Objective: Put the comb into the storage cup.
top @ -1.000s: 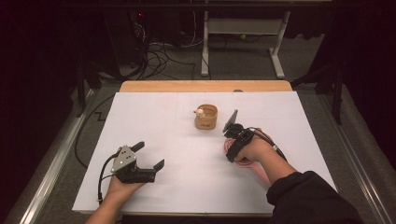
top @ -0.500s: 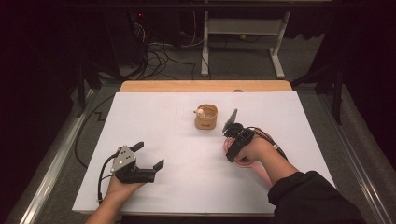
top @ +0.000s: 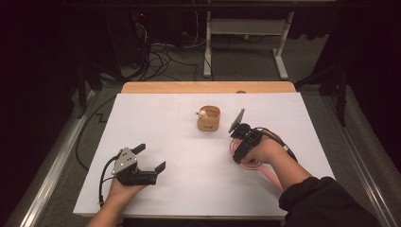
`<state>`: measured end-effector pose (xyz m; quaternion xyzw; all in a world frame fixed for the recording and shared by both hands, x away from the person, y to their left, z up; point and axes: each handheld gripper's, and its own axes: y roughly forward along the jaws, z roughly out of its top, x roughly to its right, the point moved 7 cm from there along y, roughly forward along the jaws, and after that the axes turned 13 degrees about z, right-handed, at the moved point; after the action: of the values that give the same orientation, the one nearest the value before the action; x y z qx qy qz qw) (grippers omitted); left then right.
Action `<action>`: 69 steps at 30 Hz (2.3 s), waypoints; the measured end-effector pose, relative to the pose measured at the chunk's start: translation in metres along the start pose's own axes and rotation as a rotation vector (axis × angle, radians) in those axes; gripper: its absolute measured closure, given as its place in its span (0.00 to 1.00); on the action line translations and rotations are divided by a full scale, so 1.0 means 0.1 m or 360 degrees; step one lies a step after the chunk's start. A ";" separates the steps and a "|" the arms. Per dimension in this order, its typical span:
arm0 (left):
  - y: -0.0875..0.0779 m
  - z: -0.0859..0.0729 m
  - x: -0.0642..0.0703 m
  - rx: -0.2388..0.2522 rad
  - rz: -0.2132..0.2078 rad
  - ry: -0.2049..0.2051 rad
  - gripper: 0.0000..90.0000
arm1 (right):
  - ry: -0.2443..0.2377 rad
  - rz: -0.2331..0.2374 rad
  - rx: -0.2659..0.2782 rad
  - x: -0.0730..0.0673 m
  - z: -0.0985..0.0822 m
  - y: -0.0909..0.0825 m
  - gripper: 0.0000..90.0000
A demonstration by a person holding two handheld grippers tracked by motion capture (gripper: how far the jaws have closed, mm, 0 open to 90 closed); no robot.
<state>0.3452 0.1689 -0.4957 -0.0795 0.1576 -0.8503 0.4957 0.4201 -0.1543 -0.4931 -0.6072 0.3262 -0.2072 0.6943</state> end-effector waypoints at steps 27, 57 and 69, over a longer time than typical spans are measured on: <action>0.00 0.01 -0.02 0.0012 0.0004 -0.0017 0.00 | -0.0006 -0.0075 0.0242 0.01 -0.09 -0.37 0.23; -0.01 0.01 -0.07 0.0018 0.0019 -0.0044 0.00 | -0.0083 -0.0070 0.1019 -0.11 -0.07 -0.82 0.23; -0.01 0.01 -0.07 0.0019 0.0016 -0.0042 0.00 | -0.0089 -0.0086 0.1279 -0.13 -0.16 -0.93 0.23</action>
<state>0.3483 0.1757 -0.4940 -0.0870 0.1464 -0.8476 0.5026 0.4098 -0.1736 -0.4005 -0.3010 0.1841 -0.3198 0.8793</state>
